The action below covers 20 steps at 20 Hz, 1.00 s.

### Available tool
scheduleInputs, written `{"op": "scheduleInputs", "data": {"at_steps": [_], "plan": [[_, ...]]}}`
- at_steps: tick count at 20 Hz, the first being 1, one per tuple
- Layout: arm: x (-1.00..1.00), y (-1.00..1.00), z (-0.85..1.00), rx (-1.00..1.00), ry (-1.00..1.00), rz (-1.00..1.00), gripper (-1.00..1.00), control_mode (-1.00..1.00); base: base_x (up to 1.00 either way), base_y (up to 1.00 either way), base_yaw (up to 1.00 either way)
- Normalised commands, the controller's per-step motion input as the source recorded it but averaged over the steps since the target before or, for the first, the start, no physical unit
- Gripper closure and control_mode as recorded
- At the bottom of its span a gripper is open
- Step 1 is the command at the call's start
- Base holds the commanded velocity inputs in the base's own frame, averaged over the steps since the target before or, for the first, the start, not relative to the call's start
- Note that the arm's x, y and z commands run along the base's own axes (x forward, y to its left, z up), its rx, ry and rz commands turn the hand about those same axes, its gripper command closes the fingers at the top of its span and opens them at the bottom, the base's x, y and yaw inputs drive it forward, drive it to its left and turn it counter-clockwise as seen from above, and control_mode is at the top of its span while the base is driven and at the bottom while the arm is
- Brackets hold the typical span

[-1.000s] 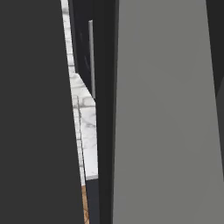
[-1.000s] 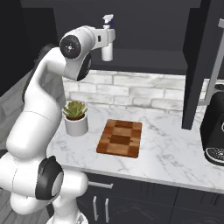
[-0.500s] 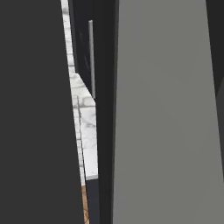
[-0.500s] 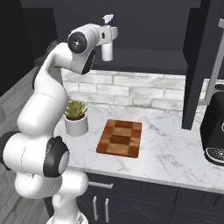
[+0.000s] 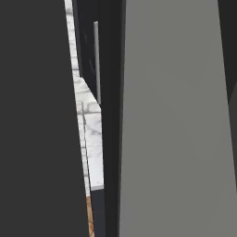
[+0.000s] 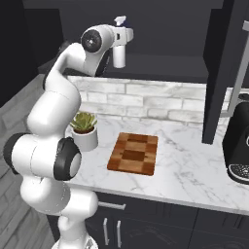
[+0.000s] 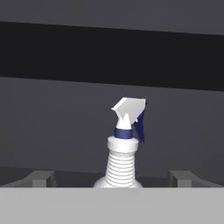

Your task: Grab the spray bottle from the cabinet, then place it next to the cutting board for sanitizing. Then grab the dish brush from the countertop next to the sink and place it next to the cutting board.

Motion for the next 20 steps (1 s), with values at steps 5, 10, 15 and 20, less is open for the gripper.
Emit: {"op": "scheduleInputs", "data": {"at_steps": [5, 10, 15, 20], "plan": [[0.44, 0.0, 0.0, 0.0, 0.04, 0.0, -1.0, -1.0, 0.0, 0.0, 0.0], [0.35, 0.0, 0.0, 0.0, 0.03, 0.0, -1.0, -1.0, 0.0, 0.0, 0.0], [0.28, -0.02, -0.02, 0.0, 0.03, 0.0, -1.0, -1.0, 0.0, 0.0, 0.0], [0.31, 0.0, -0.14, 0.0, 0.02, 0.0, -1.0, -1.0, 0.0, 0.0, 0.0]]}}
